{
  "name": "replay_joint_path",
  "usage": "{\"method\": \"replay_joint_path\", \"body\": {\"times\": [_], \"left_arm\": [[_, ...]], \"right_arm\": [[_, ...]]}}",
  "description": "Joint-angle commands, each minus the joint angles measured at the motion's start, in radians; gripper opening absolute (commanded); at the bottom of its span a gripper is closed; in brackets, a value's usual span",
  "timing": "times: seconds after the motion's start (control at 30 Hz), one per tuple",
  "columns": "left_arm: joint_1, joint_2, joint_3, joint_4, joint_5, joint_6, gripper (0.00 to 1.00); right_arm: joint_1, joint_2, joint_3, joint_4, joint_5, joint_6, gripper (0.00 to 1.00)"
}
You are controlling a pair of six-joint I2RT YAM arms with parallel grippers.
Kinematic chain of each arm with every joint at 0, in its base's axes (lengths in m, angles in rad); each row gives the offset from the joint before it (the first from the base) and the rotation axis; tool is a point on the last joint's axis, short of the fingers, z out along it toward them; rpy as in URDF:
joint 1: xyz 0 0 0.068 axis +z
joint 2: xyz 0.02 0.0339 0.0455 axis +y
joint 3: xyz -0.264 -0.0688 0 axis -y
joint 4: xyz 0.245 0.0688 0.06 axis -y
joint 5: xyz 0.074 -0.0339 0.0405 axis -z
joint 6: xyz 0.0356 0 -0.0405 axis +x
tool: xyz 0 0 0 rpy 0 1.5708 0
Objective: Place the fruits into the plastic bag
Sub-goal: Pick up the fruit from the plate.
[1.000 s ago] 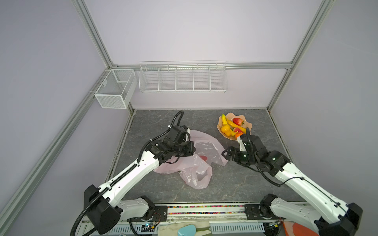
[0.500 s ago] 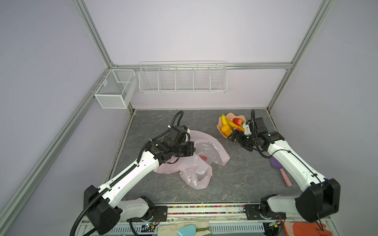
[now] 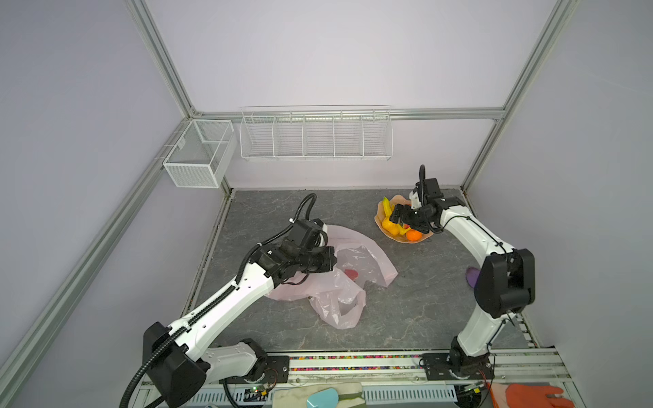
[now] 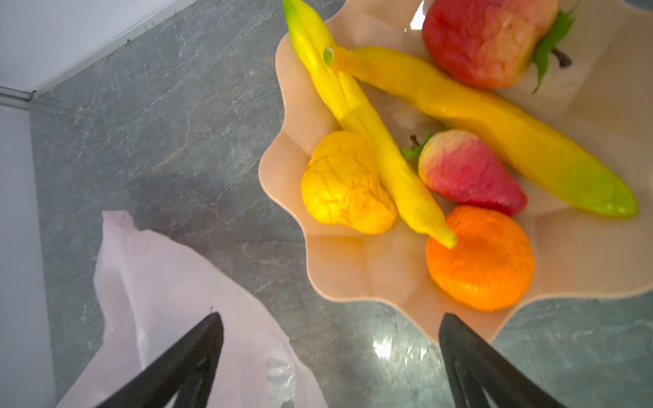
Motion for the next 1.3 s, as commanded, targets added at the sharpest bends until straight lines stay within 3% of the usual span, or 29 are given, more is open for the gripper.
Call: {"method": "replay_joint_path", "body": {"times": [0.0, 0.27, 0.73, 1.1, 1.27], "left_arm": [[0.006, -0.020, -0.008, 0.001, 0.007, -0.009, 0.00], [0.006, -0.013, 0.000, -0.008, 0.009, -0.017, 0.00], [0.006, 0.000, 0.010, -0.022, 0.003, -0.021, 0.00], [0.006, 0.005, 0.018, -0.024, 0.005, -0.018, 0.00], [0.006, 0.001, 0.013, -0.022, 0.003, -0.018, 0.00]], "right_arm": [[-0.004, 0.076, 0.076, -0.033, 0.052, -0.093, 0.97], [-0.003, 0.226, 0.179, -0.017, 0.035, -0.104, 0.97], [0.015, 0.357, 0.269, -0.022, 0.015, -0.099, 0.90], [0.028, 0.385, 0.296, -0.052, 0.023, -0.095, 0.73], [0.029, 0.360, 0.284, -0.057, 0.039, -0.087, 0.60]]}}
